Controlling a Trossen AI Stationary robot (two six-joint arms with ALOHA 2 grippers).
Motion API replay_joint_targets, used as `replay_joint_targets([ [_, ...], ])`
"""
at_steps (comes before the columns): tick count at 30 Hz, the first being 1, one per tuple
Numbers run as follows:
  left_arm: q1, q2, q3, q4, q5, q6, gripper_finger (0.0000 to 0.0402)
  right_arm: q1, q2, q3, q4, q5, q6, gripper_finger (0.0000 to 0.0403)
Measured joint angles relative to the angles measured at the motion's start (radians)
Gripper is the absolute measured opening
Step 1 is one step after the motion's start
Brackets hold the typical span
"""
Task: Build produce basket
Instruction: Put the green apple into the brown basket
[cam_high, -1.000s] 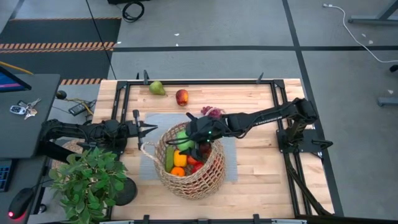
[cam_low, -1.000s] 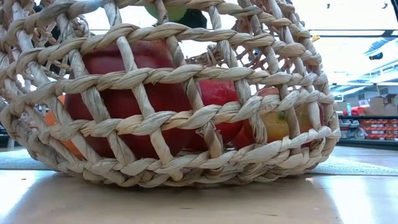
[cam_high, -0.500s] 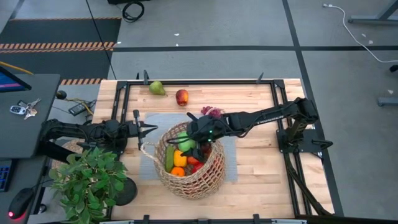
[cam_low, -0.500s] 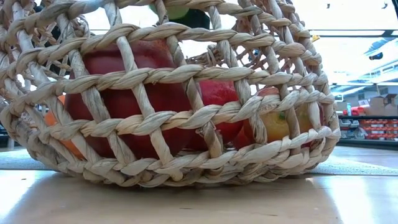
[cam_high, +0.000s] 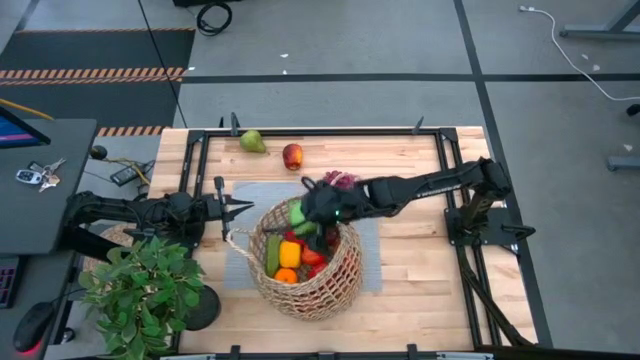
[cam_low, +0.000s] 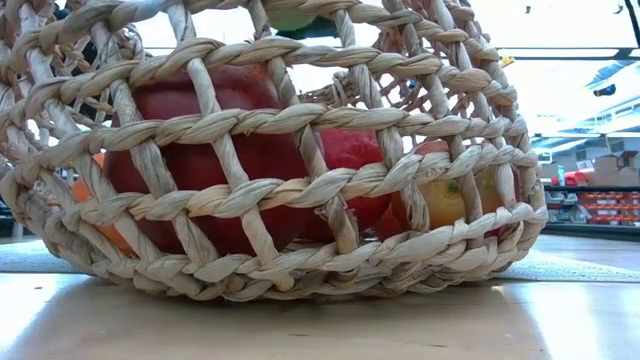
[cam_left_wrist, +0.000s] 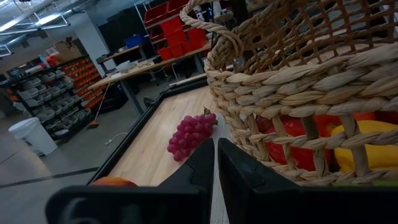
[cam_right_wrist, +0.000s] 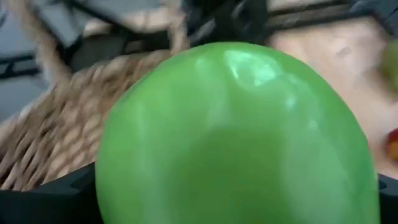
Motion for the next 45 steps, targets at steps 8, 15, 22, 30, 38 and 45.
replay_joint_targets([
  [8,0.000,0.000,0.000,0.000,0.000,0.000,0.0036,0.056,-0.011,0.003,0.009,0.102,-0.055,0.0394],
  [15,0.000,0.000,0.000,0.000,0.000,0.000,0.0030,0.057,-0.010,0.003,0.042,0.098,-0.064,0.0394],
  [22,-0.008,0.004,0.001,0.073,0.074,-0.369,0.0031,0.059,0.004,0.002,0.070,0.121,-0.084,0.0393],
  [30,-0.030,0.004,0.103,0.123,0.176,-0.743,0.0032,0.072,0.051,0.001,0.245,0.171,-0.116,0.0393],
  [38,-0.022,0.029,0.233,0.108,0.102,-0.497,0.0032,0.059,0.066,0.001,0.268,0.159,-0.079,0.0393],
  [45,0.082,0.206,0.303,0.112,0.034,-0.496,0.0033,0.042,0.110,0.003,0.299,0.249,-0.063,0.0393],
])
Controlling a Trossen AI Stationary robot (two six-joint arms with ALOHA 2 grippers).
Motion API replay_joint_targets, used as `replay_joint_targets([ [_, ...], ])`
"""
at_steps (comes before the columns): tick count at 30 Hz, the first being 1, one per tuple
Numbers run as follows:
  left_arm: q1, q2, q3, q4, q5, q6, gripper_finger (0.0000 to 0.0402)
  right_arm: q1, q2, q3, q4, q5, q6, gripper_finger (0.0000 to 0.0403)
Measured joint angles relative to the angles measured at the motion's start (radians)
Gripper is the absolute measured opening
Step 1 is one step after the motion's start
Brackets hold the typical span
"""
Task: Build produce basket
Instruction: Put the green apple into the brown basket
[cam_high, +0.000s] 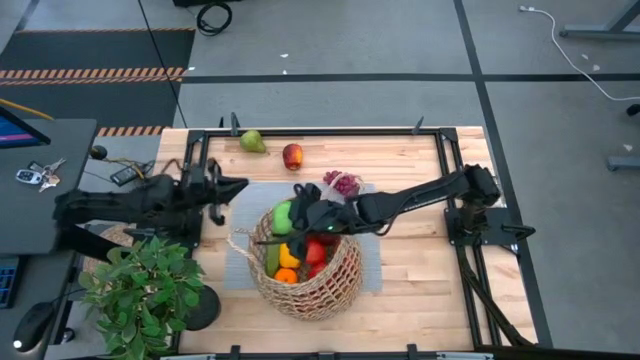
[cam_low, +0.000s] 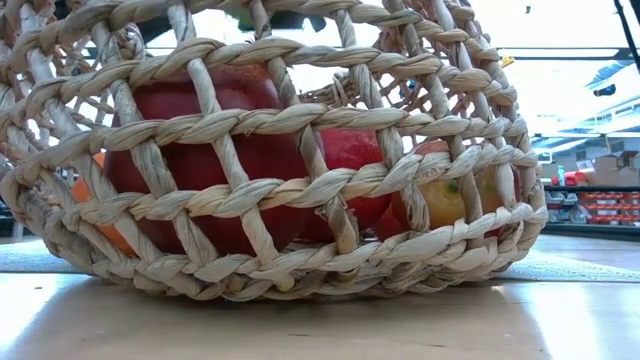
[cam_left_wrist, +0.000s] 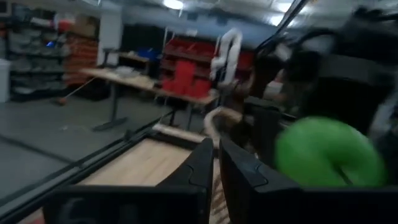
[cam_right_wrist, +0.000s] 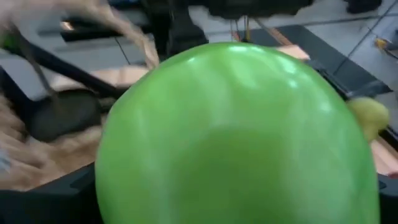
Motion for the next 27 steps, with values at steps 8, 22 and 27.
replay_joint_targets([
  [8,0.114,0.267,0.059,0.141,0.030,0.056,0.0031,-0.052,0.071,-0.001,0.018,-0.042,0.076,0.0393],
  [22,0.092,0.545,0.099,0.313,0.220,0.131,0.0028,-0.069,0.067,-0.001,0.036,-0.052,0.084,0.0393],
  [27,0.052,0.550,0.100,0.316,0.311,0.149,0.0033,-0.067,0.060,-0.001,-0.007,-0.088,0.103,0.0393],
])
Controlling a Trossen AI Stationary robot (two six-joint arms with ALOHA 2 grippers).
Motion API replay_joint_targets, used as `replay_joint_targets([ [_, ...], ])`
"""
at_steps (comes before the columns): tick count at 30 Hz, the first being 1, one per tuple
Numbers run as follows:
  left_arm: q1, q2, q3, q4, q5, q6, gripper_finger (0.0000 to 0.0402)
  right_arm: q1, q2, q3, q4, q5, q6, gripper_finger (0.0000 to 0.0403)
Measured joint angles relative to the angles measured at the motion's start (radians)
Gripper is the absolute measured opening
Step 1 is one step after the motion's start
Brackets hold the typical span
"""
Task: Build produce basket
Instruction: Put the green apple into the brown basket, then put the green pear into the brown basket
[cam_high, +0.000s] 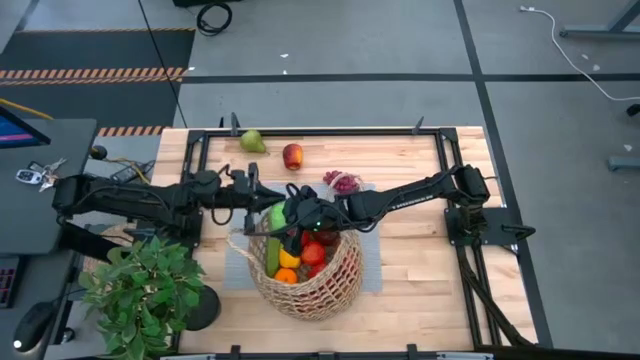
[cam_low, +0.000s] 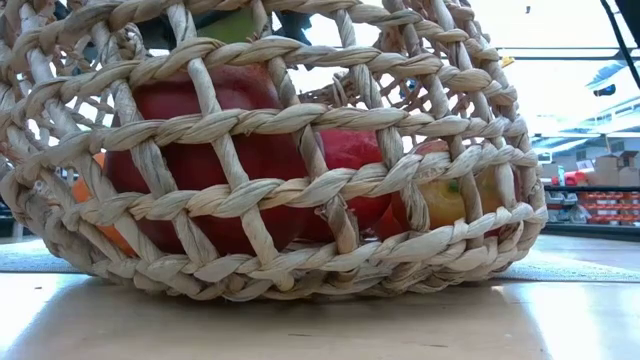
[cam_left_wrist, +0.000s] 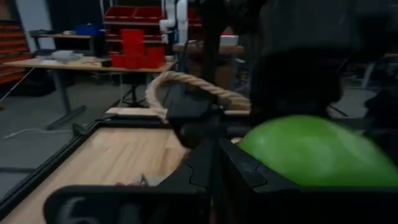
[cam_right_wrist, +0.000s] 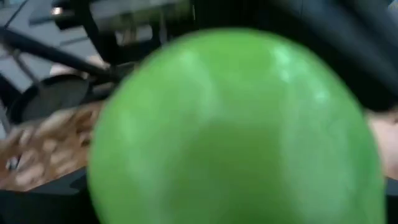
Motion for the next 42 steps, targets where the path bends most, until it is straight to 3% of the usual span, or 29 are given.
replay_joint_targets([
  [12,-0.037,-0.114,0.001,-0.013,0.057,-0.013,0.0026,0.008,-0.026,0.000,-0.181,0.121,0.002,0.0393],
  [20,-0.037,-0.165,-0.001,-0.118,0.056,-0.020,0.0033,0.008,-0.057,0.000,-0.314,0.123,-0.050,0.0393],
  [31,-0.037,-0.193,-0.001,-0.208,0.087,-0.054,0.0033,0.055,-0.200,0.000,-0.271,0.121,-0.105,0.0393],
  [37,-0.013,-0.219,-0.001,-0.238,0.082,-0.046,0.0031,0.145,-0.309,0.001,-0.269,0.236,-0.046,0.0392],
  [42,0.039,-0.212,0.000,-0.261,0.071,-0.097,0.0036,0.262,-0.372,0.002,-0.410,0.397,0.046,0.0381],
])
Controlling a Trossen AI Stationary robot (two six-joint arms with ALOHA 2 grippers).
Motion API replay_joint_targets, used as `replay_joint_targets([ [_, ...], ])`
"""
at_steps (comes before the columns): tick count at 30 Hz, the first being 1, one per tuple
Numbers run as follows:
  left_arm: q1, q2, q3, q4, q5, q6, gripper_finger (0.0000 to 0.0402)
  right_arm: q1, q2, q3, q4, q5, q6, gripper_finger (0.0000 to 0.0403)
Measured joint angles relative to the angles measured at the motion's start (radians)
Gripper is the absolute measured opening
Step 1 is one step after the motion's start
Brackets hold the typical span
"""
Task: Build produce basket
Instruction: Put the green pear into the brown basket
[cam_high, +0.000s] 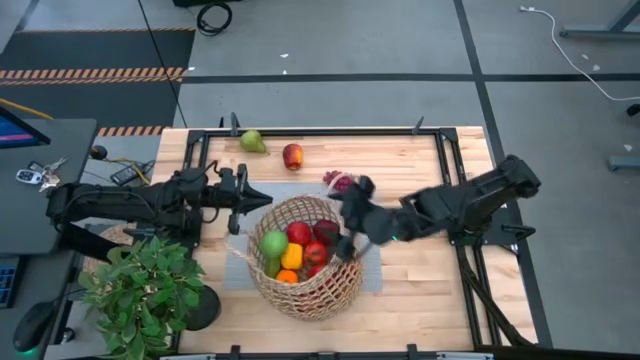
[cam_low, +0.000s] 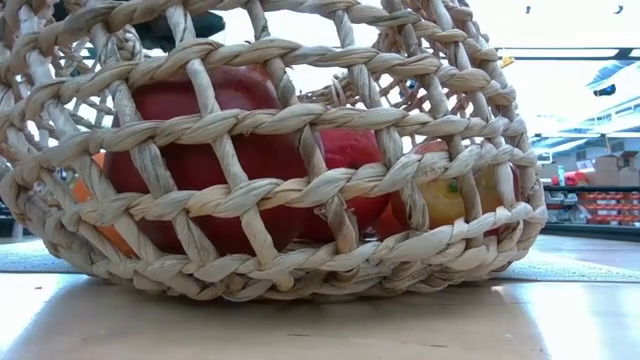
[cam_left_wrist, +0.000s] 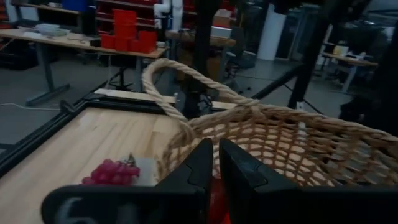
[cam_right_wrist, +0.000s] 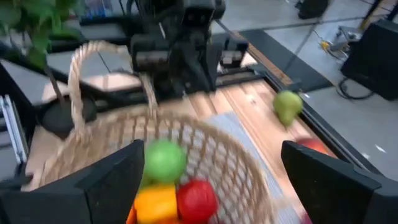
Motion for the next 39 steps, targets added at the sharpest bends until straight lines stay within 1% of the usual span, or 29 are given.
replay_joint_targets([
  [4,0.022,0.004,0.000,0.003,0.000,-0.002,0.0033,0.102,-0.012,-0.009,-0.137,0.105,0.127,0.0371],
  [8,0.022,0.004,0.000,0.010,0.000,-0.002,0.0028,0.188,-0.012,-0.091,-0.171,0.177,0.213,0.0364],
  [12,0.025,0.004,0.000,0.013,-0.008,-0.002,0.0028,0.222,-0.055,-0.207,-0.171,0.186,0.303,0.0361],
  [16,0.038,0.004,0.000,0.054,-0.015,0.043,0.0029,0.220,-0.150,-0.361,-0.155,0.209,0.411,0.0362],
  [18,0.040,0.004,0.000,0.052,-0.015,0.076,0.0028,0.220,-0.208,-0.458,-0.104,0.216,0.442,0.0362],
  [20,0.041,0.004,0.000,0.041,-0.027,0.096,0.0028,0.225,-0.270,-0.556,-0.023,0.209,0.451,0.0362],
  [21,0.045,0.004,0.000,0.043,-0.053,0.092,0.0027,0.225,-0.301,-0.603,0.016,0.196,0.452,0.0362],
  [23,0.066,0.004,0.000,0.053,-0.143,0.079,0.0025,0.227,-0.361,-0.693,0.103,0.171,0.435,0.0362],
  [26,0.126,0.004,0.000,0.052,-0.319,0.082,0.0019,0.233,-0.453,-0.832,0.260,0.167,0.371,0.0362],
  [28,0.184,0.004,0.000,0.058,-0.391,0.078,0.0016,0.234,-0.514,-0.930,0.394,0.162,0.315,0.0362],
  [31,0.269,0.021,0.000,0.060,-0.425,0.073,0.0014,0.235,-0.587,-1.081,0.608,0.158,0.228,0.0362],
  [34,0.335,0.052,0.000,0.070,-0.466,0.017,0.0014,0.236,-0.645,-1.209,0.804,0.112,0.150,0.0362],
  [37,0.383,0.107,0.000,0.083,-0.469,-0.061,0.0013,0.241,-0.681,-1.326,1.014,0.084,0.068,0.0362],
  [39,0.411,0.153,0.006,0.078,-0.467,-0.080,0.0017,0.241,-0.693,-1.395,1.148,0.077,0.019,0.0362],
])
